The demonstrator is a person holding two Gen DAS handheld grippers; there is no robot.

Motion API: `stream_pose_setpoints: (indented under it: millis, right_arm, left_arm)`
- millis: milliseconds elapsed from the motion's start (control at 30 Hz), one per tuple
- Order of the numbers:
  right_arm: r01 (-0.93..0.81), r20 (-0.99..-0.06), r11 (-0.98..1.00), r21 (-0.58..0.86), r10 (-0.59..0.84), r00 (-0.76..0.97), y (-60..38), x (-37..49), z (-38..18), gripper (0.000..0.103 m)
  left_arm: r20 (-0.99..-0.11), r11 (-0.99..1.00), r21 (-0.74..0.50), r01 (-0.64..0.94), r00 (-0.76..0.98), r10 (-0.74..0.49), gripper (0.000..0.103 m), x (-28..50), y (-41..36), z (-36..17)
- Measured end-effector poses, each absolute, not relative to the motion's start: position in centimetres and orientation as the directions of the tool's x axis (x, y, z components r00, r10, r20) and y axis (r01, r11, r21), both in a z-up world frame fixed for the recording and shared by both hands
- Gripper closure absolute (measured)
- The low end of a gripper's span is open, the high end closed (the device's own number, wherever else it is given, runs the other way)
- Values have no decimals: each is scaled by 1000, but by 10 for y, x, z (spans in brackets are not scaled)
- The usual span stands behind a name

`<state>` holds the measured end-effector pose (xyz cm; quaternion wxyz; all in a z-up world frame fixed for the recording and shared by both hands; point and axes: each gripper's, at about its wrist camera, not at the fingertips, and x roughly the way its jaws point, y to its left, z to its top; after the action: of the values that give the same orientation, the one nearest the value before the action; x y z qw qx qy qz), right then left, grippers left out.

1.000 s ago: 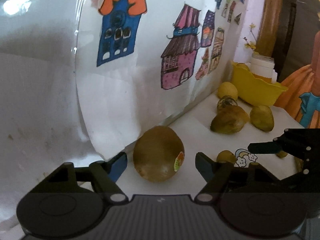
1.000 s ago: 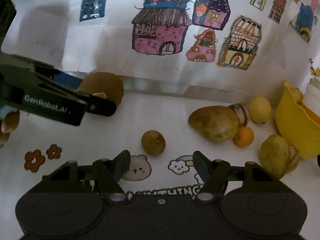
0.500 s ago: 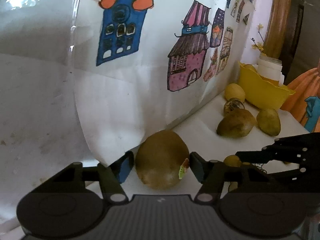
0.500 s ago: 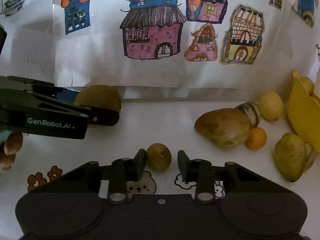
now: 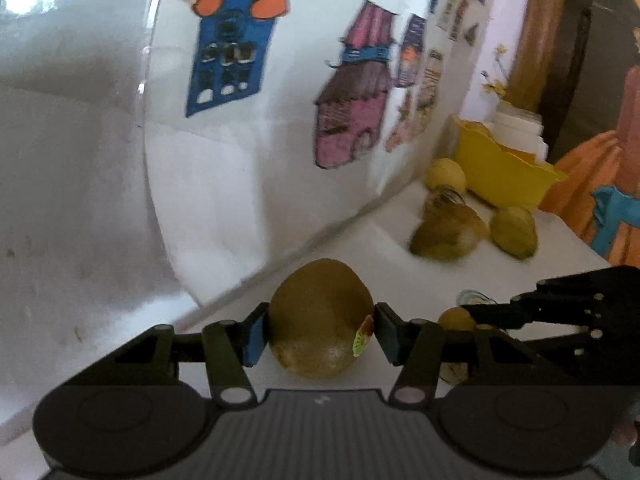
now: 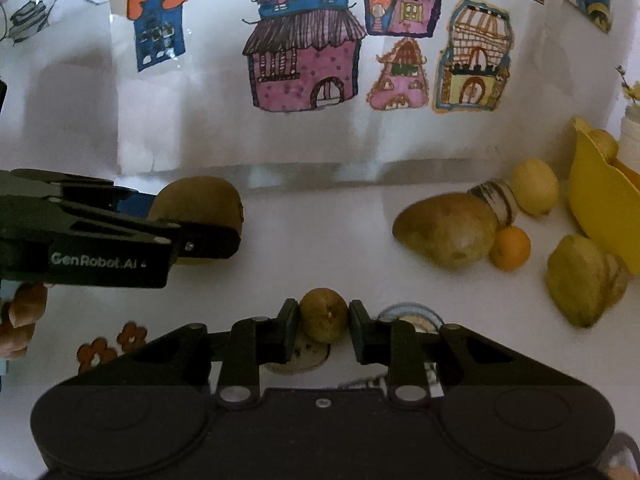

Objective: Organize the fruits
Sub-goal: 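Close left tool on the brown kiwi while right tool closes on the small brown fruit, then carry the kiwi onto the metal tray with left tool while right tool releases the small fruit there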

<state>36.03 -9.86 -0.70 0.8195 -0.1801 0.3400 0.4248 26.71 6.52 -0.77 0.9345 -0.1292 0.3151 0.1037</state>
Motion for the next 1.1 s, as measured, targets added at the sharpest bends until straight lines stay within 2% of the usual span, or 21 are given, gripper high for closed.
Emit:
stream_pose_setpoints:
  millis: [467,867,1100]
  right_arm:
    - [-698,-660,716,19,533,529,-188,308,31,74]
    - [-541,-616,841,-4,424,664,-278,262,46,74]
    - [-425,-595,904,-41,320,737,-321,255,37,74]
  left_arm:
    - [-593,968,-214,-132,805,-22,44,244,19,4]
    - [-550,969,-244,25,820,-160,44,243,-52,25]
    - [-561,960,-260,105,793,-239,44,253,-97,20]
